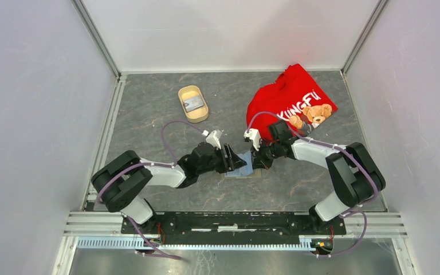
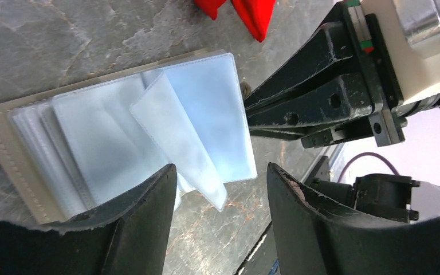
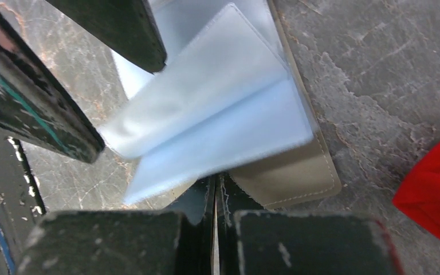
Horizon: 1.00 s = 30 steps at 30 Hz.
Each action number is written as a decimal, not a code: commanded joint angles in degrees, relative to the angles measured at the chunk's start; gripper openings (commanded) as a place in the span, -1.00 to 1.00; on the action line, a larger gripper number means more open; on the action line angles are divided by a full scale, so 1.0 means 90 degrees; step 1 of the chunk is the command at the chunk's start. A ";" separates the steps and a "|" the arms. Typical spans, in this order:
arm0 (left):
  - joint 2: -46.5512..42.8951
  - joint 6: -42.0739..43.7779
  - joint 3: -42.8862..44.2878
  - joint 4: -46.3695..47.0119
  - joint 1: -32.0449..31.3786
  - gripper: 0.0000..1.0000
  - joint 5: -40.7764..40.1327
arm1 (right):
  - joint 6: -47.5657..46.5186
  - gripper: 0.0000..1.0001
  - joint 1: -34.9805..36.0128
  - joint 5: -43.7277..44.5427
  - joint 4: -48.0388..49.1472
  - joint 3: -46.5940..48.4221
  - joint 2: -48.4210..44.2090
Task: Put the credit cards into the card holder
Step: Open the card holder at the center of the board.
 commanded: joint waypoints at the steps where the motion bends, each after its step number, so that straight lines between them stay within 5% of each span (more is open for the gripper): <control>1: 0.0230 -0.0278 0.0037 0.0864 0.0014 0.31 0.0320 | 0.0019 -0.99 -0.0132 -0.0543 0.0047 0.0148 -0.0122; 13: 0.0877 -0.0494 0.0145 0.1925 0.0082 0.31 0.0757 | -0.0323 -0.39 -0.0865 -0.1083 0.0079 -0.0072 -0.1360; 17: 0.1275 -0.0765 0.0245 0.2831 0.0092 0.31 0.1142 | -0.0155 -0.42 -0.0887 -0.2281 0.0225 -0.0204 -0.1299; 30: 0.2688 -0.2084 -0.0097 0.5470 0.0511 0.30 0.1378 | 0.0356 -0.83 -0.0893 -0.2809 0.0477 -0.0254 -0.0535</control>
